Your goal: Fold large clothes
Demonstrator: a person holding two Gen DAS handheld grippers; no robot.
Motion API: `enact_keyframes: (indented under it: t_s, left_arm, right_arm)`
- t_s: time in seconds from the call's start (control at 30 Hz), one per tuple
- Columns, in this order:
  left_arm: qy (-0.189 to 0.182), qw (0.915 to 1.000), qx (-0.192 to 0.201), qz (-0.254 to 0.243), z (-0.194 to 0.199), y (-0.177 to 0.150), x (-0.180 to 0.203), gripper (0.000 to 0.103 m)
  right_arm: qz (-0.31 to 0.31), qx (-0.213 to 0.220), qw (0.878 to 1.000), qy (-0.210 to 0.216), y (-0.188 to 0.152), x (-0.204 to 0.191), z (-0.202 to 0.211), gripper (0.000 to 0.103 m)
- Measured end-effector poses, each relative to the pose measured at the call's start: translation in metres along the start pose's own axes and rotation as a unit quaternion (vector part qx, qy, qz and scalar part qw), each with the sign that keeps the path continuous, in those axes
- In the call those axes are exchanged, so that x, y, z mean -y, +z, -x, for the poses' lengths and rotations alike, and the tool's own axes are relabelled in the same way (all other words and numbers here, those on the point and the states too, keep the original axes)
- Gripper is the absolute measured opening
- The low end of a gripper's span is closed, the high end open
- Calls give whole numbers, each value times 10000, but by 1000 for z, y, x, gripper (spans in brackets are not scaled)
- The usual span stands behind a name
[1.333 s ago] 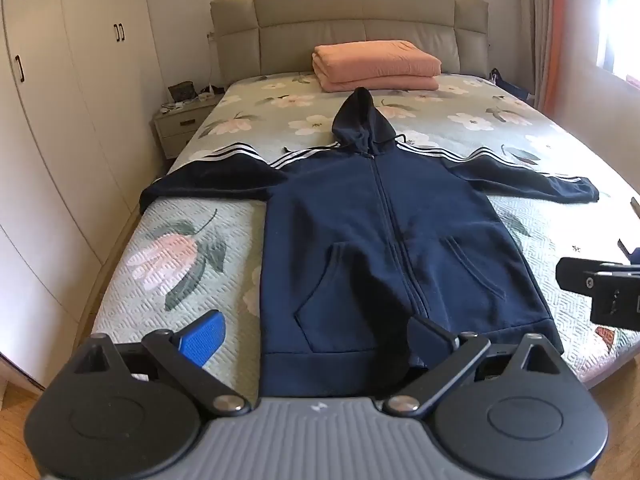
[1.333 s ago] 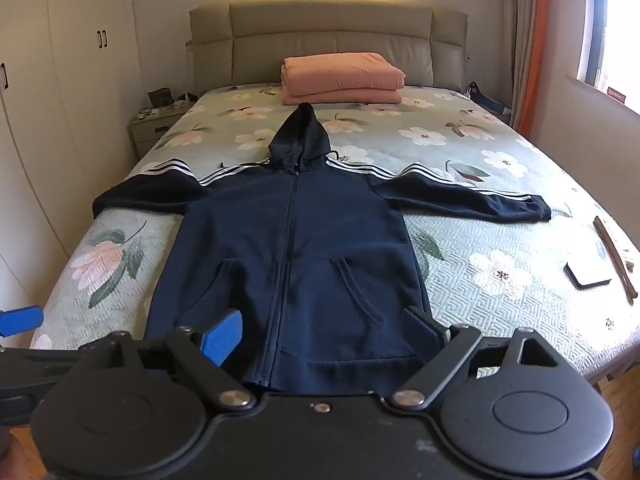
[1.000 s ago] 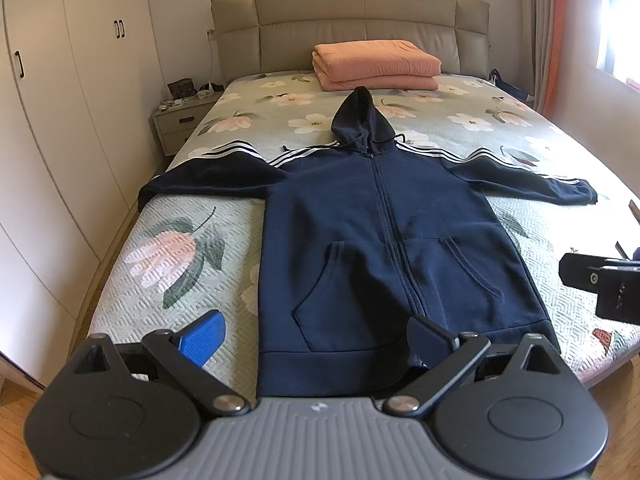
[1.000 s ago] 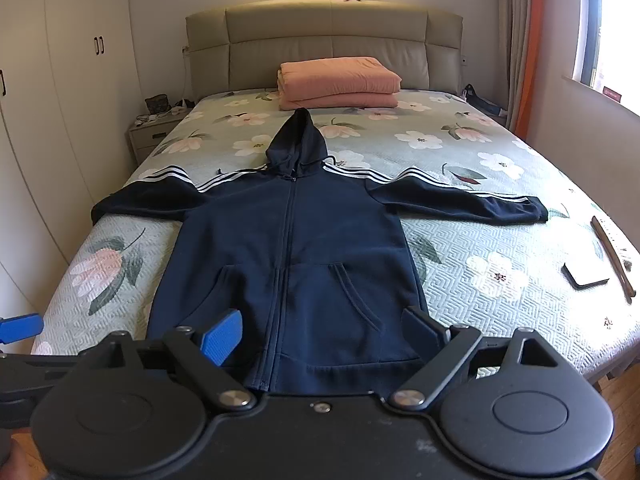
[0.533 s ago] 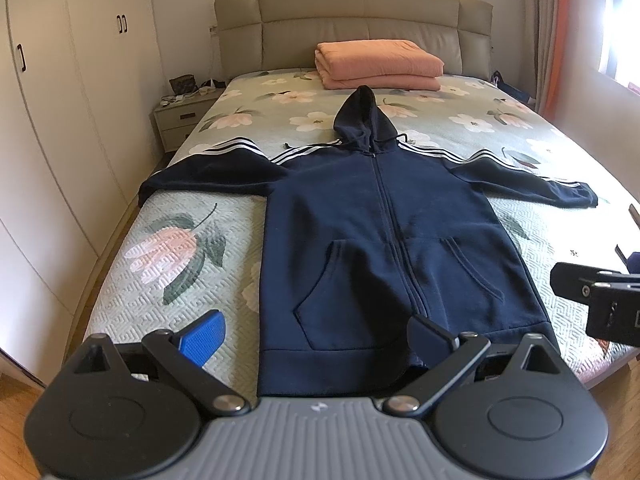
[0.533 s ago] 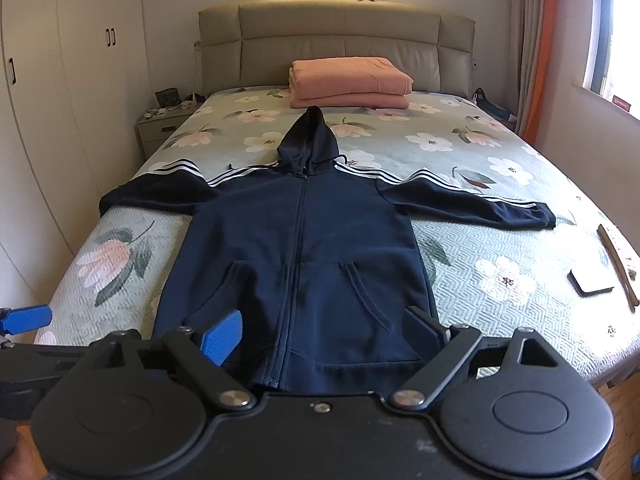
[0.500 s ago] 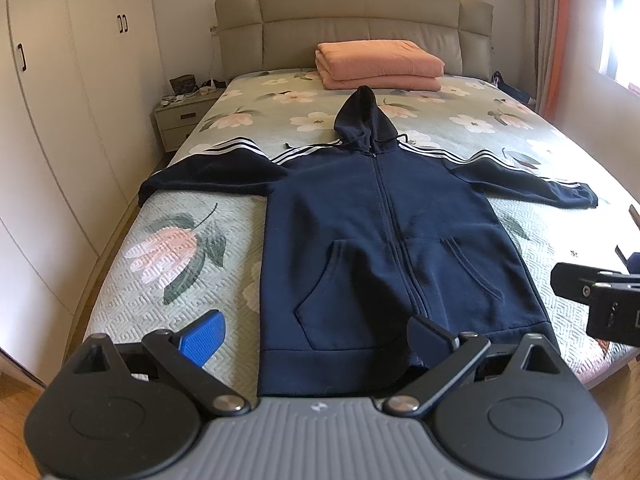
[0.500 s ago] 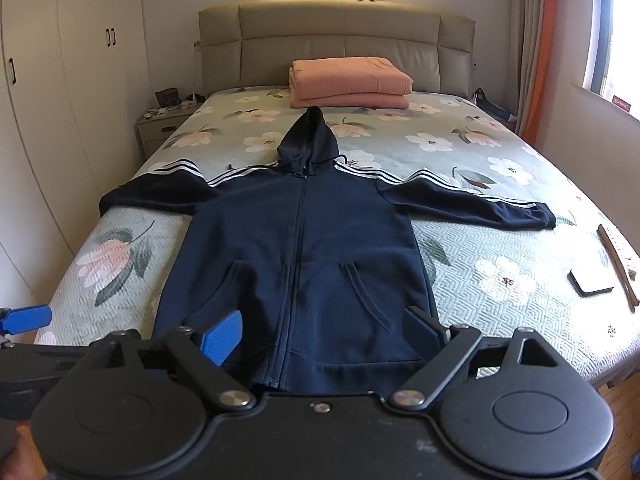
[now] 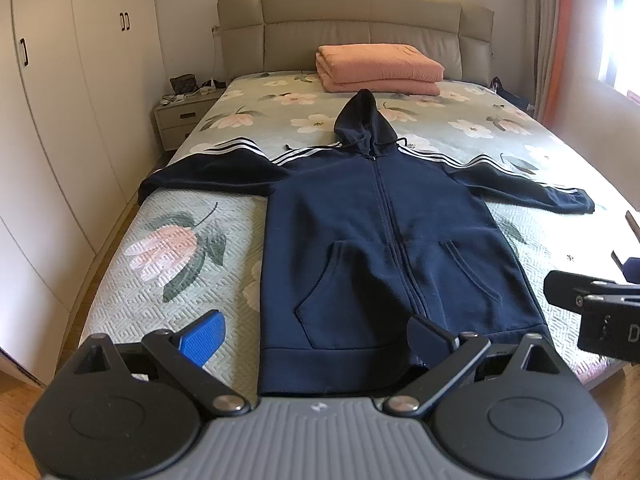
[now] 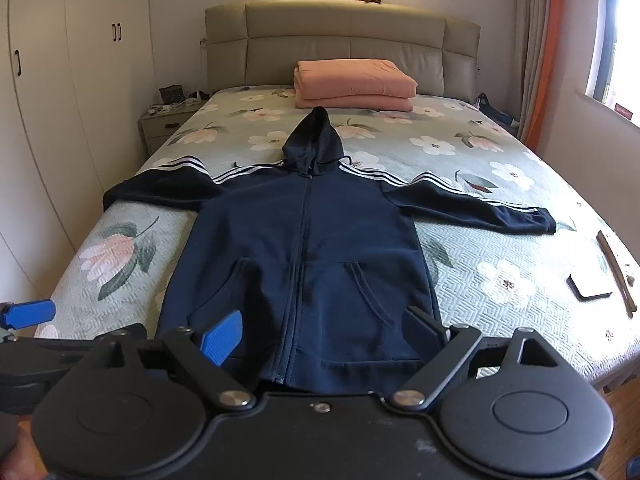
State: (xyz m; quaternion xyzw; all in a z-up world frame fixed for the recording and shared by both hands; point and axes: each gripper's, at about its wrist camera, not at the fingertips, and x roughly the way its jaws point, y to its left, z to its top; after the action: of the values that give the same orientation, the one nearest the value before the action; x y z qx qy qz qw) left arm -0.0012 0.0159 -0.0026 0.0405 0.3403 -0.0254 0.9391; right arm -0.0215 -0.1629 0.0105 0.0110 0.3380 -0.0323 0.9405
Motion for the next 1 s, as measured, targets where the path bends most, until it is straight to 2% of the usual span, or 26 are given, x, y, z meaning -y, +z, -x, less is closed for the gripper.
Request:
enact_keyframes:
  t_s: [0.07, 0.1, 0.17, 0.3, 0.4, 0.53, 0.6, 0.73, 0.87, 1.0]
  left_arm:
    - [28, 10000, 33, -16, -2, 2, -1, 99]
    - [-7, 9999, -138, 18, -6, 3, 0, 99]
    - [54, 9999, -119, -23, -14, 6, 2, 99]
    - [176, 9997, -99, -151, -47, 19, 9, 99]
    - [182, 9996, -182, -104, -94, 29, 18, 99]
    - [-72, 9988, -353, 338, -180, 46, 30, 99]
    - [-233, 9974, -376, 577, -228, 57, 38, 97]
    - [-228, 9958, -552, 696, -298, 83, 53, 88]
    - [-238, 9951, -643, 718, -327, 114, 65, 88]
    - [-210, 9952, -781, 543, -344, 146, 89, 89]
  right_arm:
    - [0, 4, 10000, -19, -1, -1, -1, 103]
    - [5, -9, 10000, -22, 0, -1, -3, 103]
    - [18, -60, 10000, -20, 1, -2, -12, 103]
    - [-16, -173, 9998, -5, 3, 3, -48, 103]
    - [-179, -162, 9997, -6, 3, 15, -92, 103]
    - [-502, -129, 9986, -59, 10, 39, -176, 103]
    - [-622, -142, 9980, -33, 21, 55, -219, 103]
    - [-986, -285, 9947, 20, 53, 89, -293, 103]
    - [-1251, -405, 9913, -46, 88, 126, -329, 103]
    - [-1247, -426, 9902, -464, 116, 179, -345, 103]
